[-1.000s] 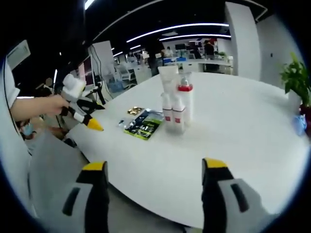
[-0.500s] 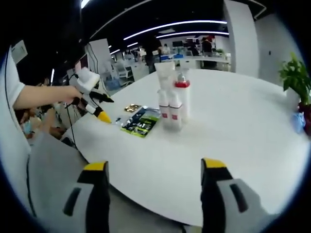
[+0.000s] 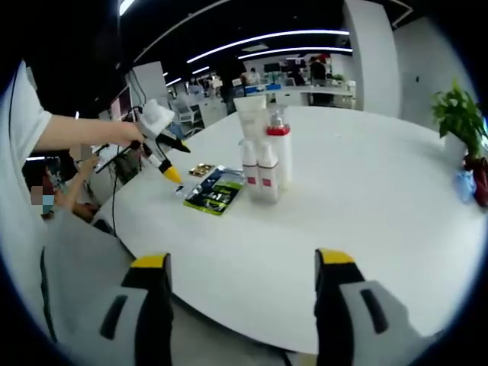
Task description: Arrange the skincare products in the storage area until every visible bottle or jar stands upright without overlapping.
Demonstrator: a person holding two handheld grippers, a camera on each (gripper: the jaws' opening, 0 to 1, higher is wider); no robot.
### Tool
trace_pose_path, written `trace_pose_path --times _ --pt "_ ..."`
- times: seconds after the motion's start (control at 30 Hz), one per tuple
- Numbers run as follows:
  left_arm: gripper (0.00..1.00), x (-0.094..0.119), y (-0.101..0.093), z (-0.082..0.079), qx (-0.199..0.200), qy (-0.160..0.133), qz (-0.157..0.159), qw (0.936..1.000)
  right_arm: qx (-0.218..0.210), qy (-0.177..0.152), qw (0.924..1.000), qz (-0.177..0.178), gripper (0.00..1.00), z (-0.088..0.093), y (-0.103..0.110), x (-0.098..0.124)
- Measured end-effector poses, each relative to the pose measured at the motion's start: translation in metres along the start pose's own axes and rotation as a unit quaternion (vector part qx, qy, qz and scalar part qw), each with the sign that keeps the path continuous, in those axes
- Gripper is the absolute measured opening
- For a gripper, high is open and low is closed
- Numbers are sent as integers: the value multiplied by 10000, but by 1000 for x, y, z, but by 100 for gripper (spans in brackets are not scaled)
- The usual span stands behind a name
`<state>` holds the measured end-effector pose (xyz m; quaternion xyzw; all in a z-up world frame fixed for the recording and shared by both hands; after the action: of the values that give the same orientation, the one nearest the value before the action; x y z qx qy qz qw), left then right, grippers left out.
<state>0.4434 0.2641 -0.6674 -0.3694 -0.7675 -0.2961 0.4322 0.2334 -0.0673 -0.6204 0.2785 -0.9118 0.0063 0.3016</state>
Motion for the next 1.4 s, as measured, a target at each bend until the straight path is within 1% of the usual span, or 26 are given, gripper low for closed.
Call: trace_pose_path --times 0.1,0.3,0.43,0.57,0.73,0.77,0.9,1.07,1.13,1.17,1.27,1.4 --pt "85 -7 3 -3 -199 115 147 9996 -17 3 10000 29 77 0 -1 0" --pt "80 -20 16 -9 -417 353 340 9979 -55 16 9999 88 77 1 -3 0" --pt "74 -27 18 -14 -506 398 492 9967 -42 14 9999 139 77 1 -4 1" --pt "71 -36 21 -15 -694 577 612 9940 -62 16 9998 212 77 1 -5 1" --pt "61 -41 21 -16 -787 703 755 9915 -55 51 9997 223 76 2 -6 0" --pt "61 -41 21 -16 -785 721 836 9908 -43 57 9997 231 76 2 -6 0" --pt "59 -42 21 -16 -772 753 968 9894 -32 72 9997 244 76 2 -6 0" --pt "51 -41 27 -18 -744 718 934 9903 -20 88 9997 242 76 2 -6 0" --pt "40 -40 27 -19 -673 722 912 9909 -15 91 9997 244 76 2 -6 0" --pt "37 -39 26 -20 -703 684 921 9909 -15 91 9997 244 76 2 -6 0" --pt "36 -36 23 -21 -753 703 933 9903 -10 88 9997 243 76 2 -6 0" --pt "36 -33 19 -21 -942 769 1019 9873 -3 87 9997 235 76 2 -6 0"
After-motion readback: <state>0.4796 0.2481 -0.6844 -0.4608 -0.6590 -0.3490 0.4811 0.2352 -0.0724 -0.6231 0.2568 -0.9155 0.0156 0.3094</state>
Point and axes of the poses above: the point that each gripper's makers call its tool centre point, and the gripper's own axes: x roughly backward along the fingers, y roughly to its left, z roughly out of its underside, the point moved 6 cm from there along x, roughly backward along the fingers, and after that the axes turned 1 degree about -z, right-handed, at the moved point
